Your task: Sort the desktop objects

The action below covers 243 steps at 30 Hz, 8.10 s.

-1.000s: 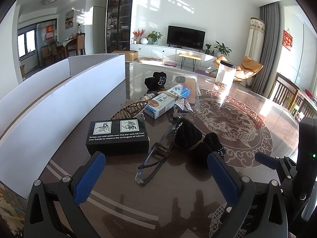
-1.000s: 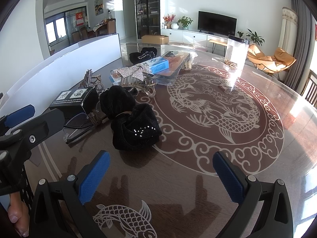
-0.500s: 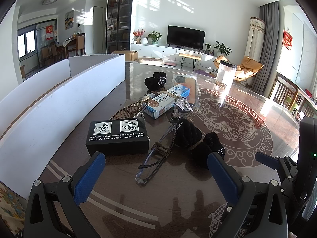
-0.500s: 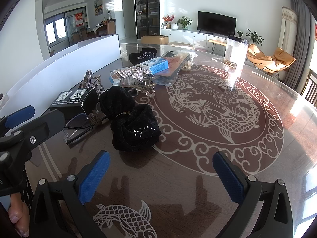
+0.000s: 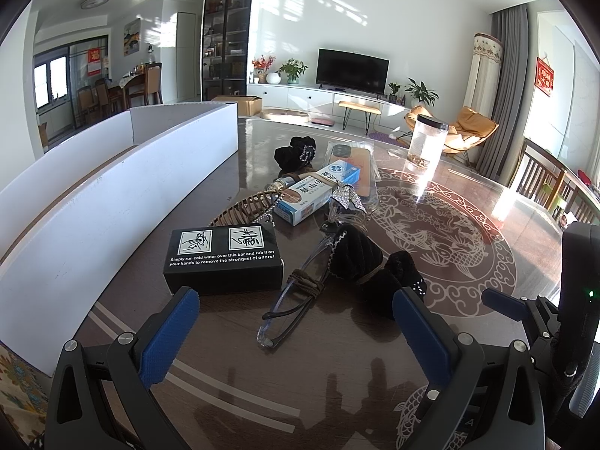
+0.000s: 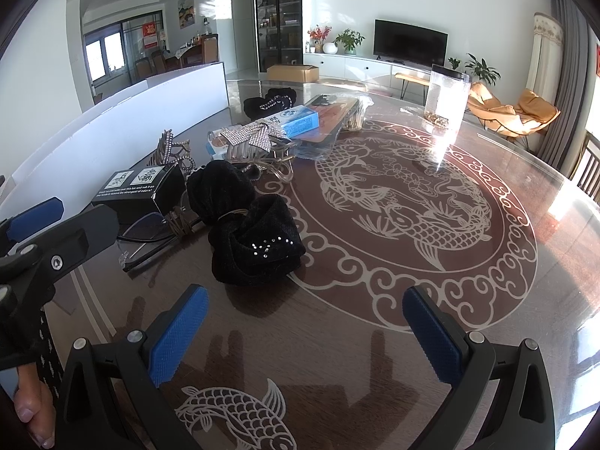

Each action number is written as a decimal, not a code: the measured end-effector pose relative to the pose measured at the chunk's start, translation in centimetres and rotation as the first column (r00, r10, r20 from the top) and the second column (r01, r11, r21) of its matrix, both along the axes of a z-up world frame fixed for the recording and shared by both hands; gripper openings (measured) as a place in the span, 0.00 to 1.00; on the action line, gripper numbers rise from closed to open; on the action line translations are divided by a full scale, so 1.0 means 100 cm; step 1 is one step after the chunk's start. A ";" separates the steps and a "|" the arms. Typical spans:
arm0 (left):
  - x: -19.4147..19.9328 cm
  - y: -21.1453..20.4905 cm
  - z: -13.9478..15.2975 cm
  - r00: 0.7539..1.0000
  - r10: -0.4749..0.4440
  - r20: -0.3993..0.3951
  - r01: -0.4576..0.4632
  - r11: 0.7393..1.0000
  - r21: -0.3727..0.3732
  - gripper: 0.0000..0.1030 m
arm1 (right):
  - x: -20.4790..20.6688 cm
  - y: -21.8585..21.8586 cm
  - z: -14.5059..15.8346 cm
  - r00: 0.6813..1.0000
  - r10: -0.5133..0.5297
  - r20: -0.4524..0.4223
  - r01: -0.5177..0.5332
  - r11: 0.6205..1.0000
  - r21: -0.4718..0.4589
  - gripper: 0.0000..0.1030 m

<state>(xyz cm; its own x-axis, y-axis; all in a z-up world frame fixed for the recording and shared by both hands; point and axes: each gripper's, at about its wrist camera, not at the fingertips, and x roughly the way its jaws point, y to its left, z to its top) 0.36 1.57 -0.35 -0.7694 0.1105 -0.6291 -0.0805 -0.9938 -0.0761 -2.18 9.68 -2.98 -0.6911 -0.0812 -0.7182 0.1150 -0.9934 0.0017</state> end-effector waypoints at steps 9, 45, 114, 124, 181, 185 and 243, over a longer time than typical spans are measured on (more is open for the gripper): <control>0.000 0.000 0.003 1.000 -0.002 0.002 0.002 1.000 -0.005 1.00 | -0.001 0.000 -0.001 1.000 -0.001 0.005 0.001 1.000 0.001 1.00; 0.001 0.001 0.004 1.000 -0.001 -0.001 0.001 1.000 -0.001 1.00 | -0.003 -0.001 -0.001 1.000 -0.005 0.002 0.005 1.000 -0.003 1.00; -0.015 -0.010 -0.019 0.987 0.022 0.160 -0.031 0.998 0.053 1.00 | -0.006 0.000 -0.007 1.000 -0.006 0.024 0.007 1.000 -0.015 1.00; -0.022 -0.030 -0.035 0.957 0.032 0.289 -0.079 0.985 0.152 1.00 | -0.007 -0.003 -0.008 0.999 0.005 0.048 -0.005 1.000 -0.009 1.00; -0.021 -0.050 -0.045 0.932 0.019 0.362 -0.120 0.958 0.259 1.00 | -0.086 -0.036 -0.022 0.943 0.292 0.161 -0.300 0.954 0.023 1.00; -0.020 -0.049 -0.044 0.932 0.024 0.362 -0.123 0.959 0.254 1.00 | -0.084 -0.037 -0.021 0.942 0.294 0.160 -0.301 0.953 0.019 1.00; -0.019 -0.060 -0.045 0.928 0.035 0.370 -0.173 0.922 0.347 1.00 | -0.084 -0.037 -0.021 0.942 0.295 0.159 -0.301 0.953 0.019 1.00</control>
<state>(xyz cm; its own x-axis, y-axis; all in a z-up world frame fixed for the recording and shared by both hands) -1.55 -4.45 -4.83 -0.5267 0.3181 -0.7883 0.1222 -0.8894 -0.4405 -10.55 6.03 -5.11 -0.5222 -0.2342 -0.8200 0.4075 -0.9132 0.0014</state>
